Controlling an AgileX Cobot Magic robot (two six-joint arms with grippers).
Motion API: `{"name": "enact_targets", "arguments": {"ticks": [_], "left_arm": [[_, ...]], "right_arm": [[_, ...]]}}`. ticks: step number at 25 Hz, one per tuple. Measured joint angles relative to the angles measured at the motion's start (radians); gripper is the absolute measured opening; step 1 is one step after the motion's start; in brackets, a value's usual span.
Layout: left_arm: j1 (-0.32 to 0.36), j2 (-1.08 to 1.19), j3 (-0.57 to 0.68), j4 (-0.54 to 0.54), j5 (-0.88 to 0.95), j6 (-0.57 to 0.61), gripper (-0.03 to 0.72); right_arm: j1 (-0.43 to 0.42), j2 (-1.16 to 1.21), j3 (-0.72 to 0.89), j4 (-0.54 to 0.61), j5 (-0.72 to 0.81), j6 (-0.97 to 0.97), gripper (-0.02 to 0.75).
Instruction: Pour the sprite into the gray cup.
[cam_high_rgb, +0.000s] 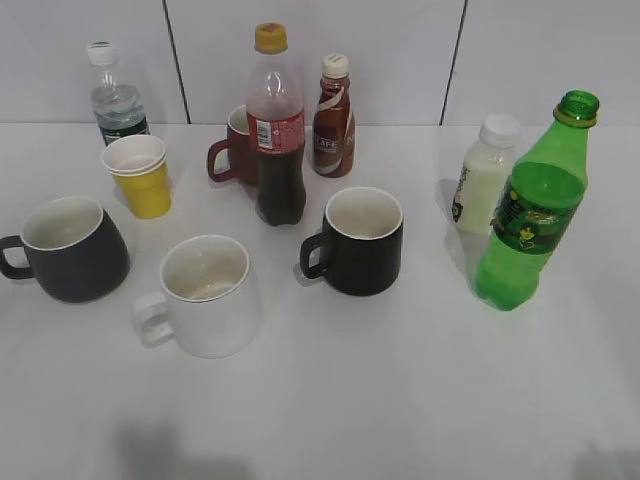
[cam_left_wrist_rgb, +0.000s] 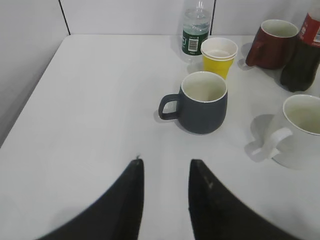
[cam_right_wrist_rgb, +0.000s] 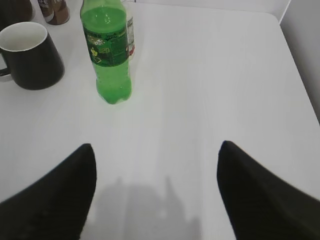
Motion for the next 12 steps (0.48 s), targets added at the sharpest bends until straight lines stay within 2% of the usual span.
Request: {"name": "enact_targets", "arguments": {"ticks": [3,5,8,12], "left_arm": [[0.0,0.011,-0.009,-0.005,-0.022,0.0,0.239],[0.0,0.042,-0.018,-0.004,-0.148,0.0,0.239],[0.0,0.133,0.001,0.014,-0.501,0.0,0.239],[0.0,0.345,0.091,0.036,-0.946,0.0,0.239]], "right_arm": [[0.0,0.0,0.0,0.0,0.0,0.0,0.563],[0.0,0.0,0.0,0.0,0.0,0.0,0.563],[0.0,0.0,0.0,0.0,0.0,0.0,0.563],[0.0,0.0,0.0,0.0,-0.001,0.0,0.563]]}}
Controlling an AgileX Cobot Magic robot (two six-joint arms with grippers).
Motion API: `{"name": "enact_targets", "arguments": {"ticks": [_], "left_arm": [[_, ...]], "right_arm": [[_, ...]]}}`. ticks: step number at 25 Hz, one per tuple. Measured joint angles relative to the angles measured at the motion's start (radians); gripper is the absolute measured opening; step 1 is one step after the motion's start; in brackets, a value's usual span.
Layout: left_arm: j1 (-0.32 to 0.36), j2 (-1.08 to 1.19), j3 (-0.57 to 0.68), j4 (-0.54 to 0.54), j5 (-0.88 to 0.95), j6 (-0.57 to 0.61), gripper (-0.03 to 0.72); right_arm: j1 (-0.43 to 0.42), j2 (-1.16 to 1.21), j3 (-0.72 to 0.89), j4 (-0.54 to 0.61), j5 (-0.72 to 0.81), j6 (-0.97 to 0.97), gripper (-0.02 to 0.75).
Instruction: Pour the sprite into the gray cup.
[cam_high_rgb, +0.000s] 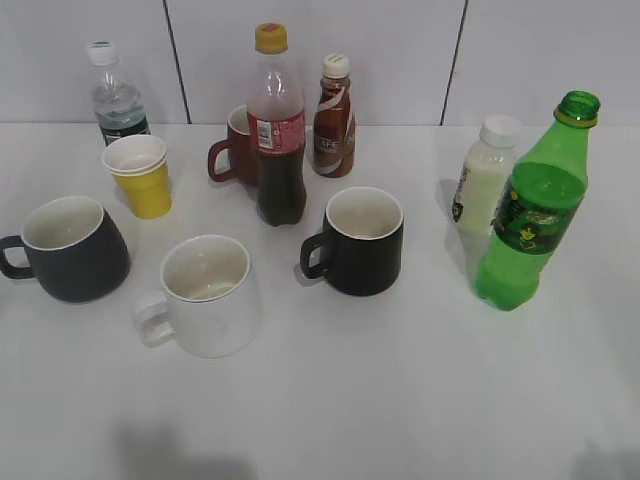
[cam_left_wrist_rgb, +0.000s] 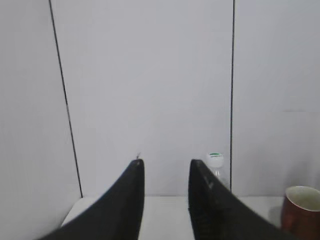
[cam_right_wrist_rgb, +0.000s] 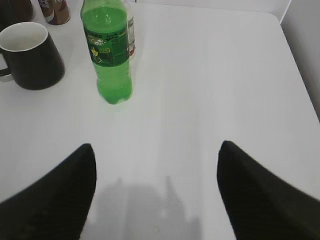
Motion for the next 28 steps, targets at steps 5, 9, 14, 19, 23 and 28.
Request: {"name": "enact_targets", "arguments": {"ticks": [5,9,14,19,23,28], "left_arm": [[0.0,0.391,0.103,0.012,-0.466,0.0,0.239],[0.0,0.712,0.112,0.012,-0.711,0.0,0.239],[0.0,0.98,0.114,0.012,-0.823,0.001,0.239],[0.0,1.128,0.116,0.012,-0.896,0.001,0.239],[0.0,1.206,0.118,0.012,-0.922,0.001,0.239],[0.0,1.317,0.189,0.012,-1.053,0.01,0.239]], "right_arm": [[0.0,0.0,0.0,0.0,0.0,0.0,0.563],[0.0,0.0,0.0,0.0,0.0,0.0,0.563],[0.0,0.0,0.0,0.0,0.0,0.0,0.563],[0.0,0.0,0.0,0.0,0.0,0.0,0.563],[0.0,0.0,0.0,0.0,0.0,0.0,0.563],[0.0,0.0,0.0,0.0,0.0,0.0,0.563]]}}
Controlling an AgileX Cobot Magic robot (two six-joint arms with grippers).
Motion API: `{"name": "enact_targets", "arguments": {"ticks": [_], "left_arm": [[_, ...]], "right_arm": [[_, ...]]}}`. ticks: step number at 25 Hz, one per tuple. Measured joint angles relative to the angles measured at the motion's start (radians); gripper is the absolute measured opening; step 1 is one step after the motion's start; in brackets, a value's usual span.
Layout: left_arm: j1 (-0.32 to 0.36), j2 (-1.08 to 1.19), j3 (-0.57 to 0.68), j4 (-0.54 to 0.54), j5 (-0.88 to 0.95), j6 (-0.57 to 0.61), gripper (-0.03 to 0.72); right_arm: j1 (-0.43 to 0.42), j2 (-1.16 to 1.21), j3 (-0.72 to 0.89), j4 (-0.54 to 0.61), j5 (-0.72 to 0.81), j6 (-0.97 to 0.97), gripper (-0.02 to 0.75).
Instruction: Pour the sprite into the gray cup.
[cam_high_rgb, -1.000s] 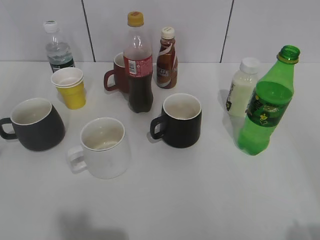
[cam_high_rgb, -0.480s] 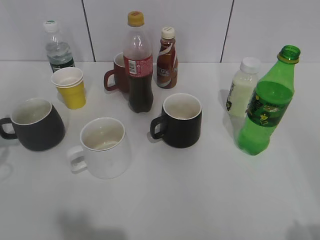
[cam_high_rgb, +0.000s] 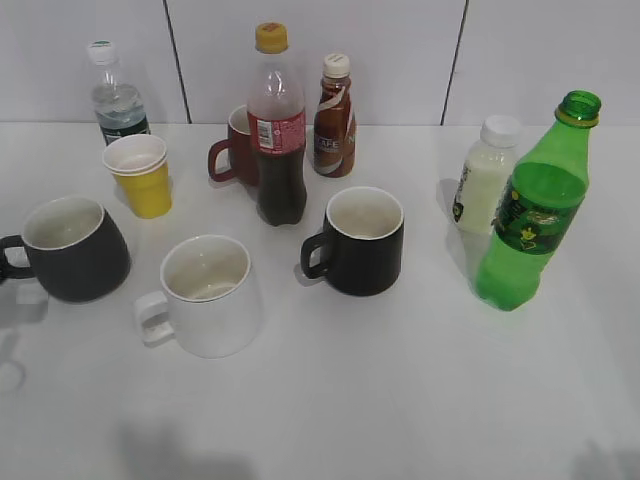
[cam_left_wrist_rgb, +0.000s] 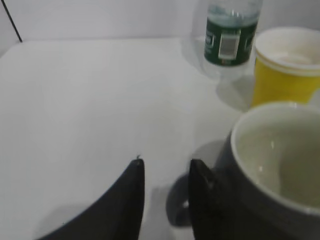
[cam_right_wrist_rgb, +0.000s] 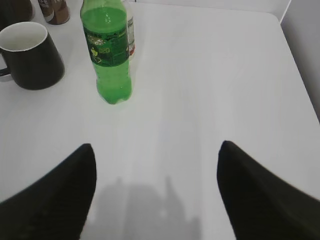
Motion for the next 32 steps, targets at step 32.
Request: {"name": "enact_targets", "arguments": {"ticks": [32], "left_arm": [[0.0,0.374,-0.103,0.03,-0.252,0.037,0.34]], "right_arm": [[0.0,0.0,0.0,0.0,0.0,0.0,0.563]]}}
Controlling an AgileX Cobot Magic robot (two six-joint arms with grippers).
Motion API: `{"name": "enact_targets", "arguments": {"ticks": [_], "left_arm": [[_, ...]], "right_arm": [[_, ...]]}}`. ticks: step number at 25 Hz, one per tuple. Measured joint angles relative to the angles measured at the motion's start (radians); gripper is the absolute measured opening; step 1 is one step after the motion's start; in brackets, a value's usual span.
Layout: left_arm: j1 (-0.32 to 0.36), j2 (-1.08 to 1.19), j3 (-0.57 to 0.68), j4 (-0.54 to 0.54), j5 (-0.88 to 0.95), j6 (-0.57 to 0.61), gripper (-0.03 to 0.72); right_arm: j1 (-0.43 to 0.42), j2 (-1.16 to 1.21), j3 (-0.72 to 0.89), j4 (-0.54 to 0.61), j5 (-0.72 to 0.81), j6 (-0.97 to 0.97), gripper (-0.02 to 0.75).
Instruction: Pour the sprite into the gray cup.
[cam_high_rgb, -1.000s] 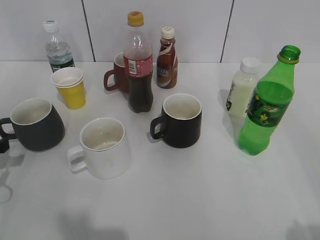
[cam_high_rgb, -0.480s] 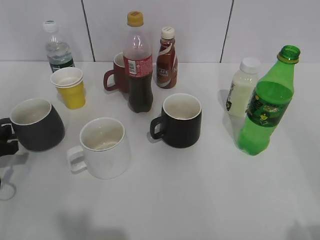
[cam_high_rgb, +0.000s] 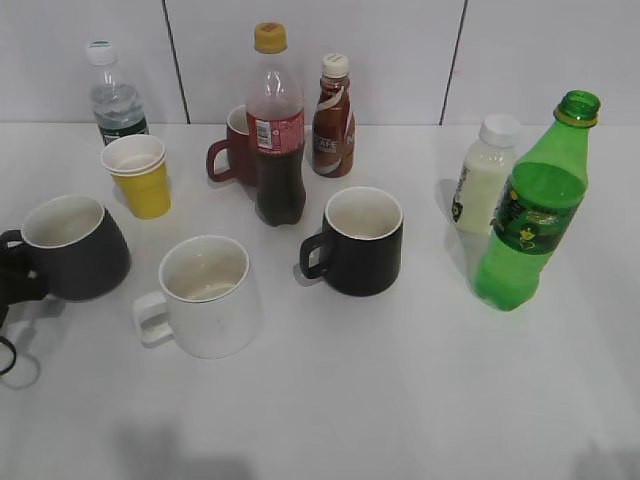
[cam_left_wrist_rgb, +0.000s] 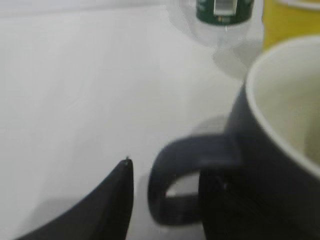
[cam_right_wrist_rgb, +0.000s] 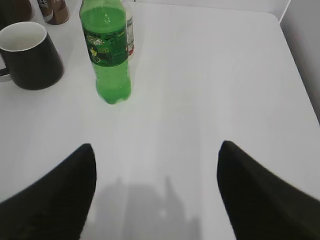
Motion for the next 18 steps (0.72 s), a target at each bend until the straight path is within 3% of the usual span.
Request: {"name": "enact_targets", "arguments": {"ticks": [5,12,18], "left_arm": [[0.0,0.0,-0.032,0.018,0.017,0.001,0.337],[0.0,0.04,-0.072,0.058,0.034,0.001,0.251],[0.001,0.072,-0.119,0.118,0.025,0.001,0.239]], "right_arm": [[0.0,0.0,0.0,0.0,0.0,0.0,0.563],[0.0,0.0,0.0,0.0,0.0,0.0,0.563],[0.0,0.0,0.0,0.0,0.0,0.0,0.563]]}}
